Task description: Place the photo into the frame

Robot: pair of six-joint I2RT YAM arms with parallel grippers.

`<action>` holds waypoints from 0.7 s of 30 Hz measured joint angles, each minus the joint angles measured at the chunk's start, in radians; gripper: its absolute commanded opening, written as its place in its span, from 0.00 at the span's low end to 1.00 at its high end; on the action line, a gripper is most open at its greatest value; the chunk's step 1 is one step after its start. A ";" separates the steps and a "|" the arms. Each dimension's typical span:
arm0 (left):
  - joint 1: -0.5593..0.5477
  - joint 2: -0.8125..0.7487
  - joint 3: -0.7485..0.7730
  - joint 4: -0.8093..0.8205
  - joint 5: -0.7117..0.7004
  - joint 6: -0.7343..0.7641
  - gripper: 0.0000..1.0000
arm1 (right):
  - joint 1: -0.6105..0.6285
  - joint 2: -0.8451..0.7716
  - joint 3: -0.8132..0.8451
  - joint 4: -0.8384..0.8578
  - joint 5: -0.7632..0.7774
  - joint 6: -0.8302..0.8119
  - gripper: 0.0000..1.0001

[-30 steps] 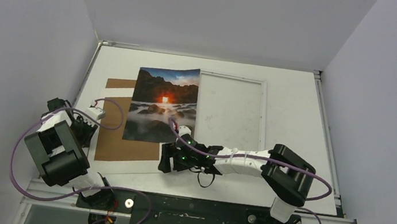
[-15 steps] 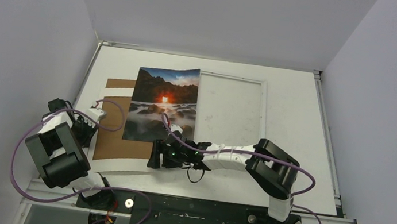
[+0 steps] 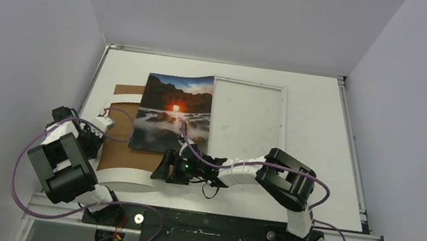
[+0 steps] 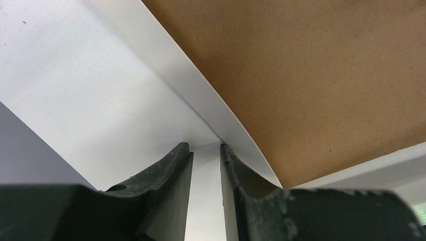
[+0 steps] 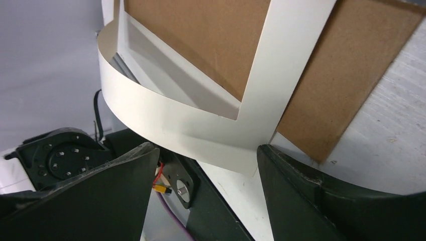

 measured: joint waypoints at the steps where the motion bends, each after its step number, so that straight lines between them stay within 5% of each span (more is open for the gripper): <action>1: 0.000 0.000 0.000 0.000 0.000 0.000 0.26 | 0.000 0.000 -0.016 0.031 0.002 0.019 0.75; 11: -0.001 0.002 0.001 0.000 0.000 0.002 0.26 | 0.021 0.038 -0.099 0.274 0.060 0.185 0.75; 21: -0.002 0.003 0.002 -0.001 0.000 0.003 0.26 | 0.025 0.092 -0.039 0.296 0.055 0.208 0.75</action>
